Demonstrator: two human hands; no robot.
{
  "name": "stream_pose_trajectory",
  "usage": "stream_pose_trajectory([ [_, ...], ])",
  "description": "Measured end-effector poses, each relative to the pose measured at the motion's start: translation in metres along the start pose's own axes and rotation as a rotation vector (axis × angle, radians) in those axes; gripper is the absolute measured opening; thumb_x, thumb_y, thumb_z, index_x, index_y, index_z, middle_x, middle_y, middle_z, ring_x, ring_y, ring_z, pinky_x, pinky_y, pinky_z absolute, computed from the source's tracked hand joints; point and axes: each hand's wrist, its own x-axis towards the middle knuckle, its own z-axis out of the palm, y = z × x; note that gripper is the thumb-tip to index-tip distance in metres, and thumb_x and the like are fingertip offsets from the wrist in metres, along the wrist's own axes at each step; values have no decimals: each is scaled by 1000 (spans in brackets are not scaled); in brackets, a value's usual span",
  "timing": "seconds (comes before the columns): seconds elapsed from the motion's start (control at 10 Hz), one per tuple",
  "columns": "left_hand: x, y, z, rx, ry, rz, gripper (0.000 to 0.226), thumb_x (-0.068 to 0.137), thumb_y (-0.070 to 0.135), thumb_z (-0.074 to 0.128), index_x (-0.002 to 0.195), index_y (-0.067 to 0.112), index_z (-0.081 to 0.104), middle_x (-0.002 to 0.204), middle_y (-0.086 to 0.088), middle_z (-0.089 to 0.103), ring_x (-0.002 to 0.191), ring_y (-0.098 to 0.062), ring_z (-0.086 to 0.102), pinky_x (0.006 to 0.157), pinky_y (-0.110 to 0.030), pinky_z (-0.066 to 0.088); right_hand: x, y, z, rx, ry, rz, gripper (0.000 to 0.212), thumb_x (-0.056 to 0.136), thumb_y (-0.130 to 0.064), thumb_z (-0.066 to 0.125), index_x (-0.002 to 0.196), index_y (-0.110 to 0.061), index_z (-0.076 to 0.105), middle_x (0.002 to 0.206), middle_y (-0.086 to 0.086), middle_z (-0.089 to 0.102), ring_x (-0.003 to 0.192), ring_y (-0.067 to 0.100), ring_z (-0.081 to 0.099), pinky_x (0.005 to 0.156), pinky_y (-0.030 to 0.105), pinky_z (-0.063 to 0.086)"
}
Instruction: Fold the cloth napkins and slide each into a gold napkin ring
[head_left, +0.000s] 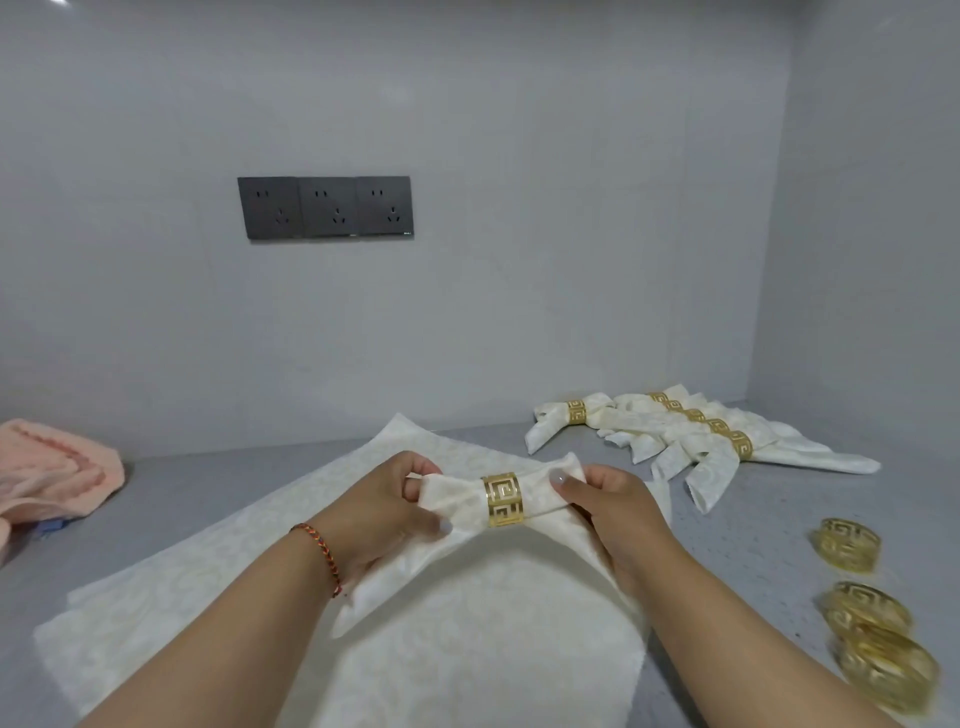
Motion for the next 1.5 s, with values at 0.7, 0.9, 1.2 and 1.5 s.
stream_pose_trajectory([
  [0.7,189,25,107,-218,223,-198,20,77,-4,68,89,8,59,109,-22,64,103,-36,63,96,-47,50,179,-28,-95,-589,270,96,28,86,-2,58,69,-23,54,84,6,58,82,22,55,83,36,52],
  [0.9,257,13,131,-250,300,-238,27,84,-4,58,106,12,57,121,-19,57,112,-35,57,101,-44,47,248,-3,-106,-558,194,117,34,90,2,51,72,-26,50,78,-4,51,88,22,51,75,29,48],
  [1.2,302,-6,144,-209,312,-220,33,91,2,46,117,22,50,129,-15,49,112,-30,52,102,-43,45,294,26,-108,-639,168,169,36,93,2,44,71,-27,43,87,3,54,72,15,47,63,20,39],
  [1.5,306,-8,143,310,219,-78,41,95,6,46,136,9,50,136,-11,54,125,-26,52,100,-29,43,294,28,-96,-1211,68,182,26,96,-7,36,72,-11,46,87,4,53,91,22,46,77,26,35],
])
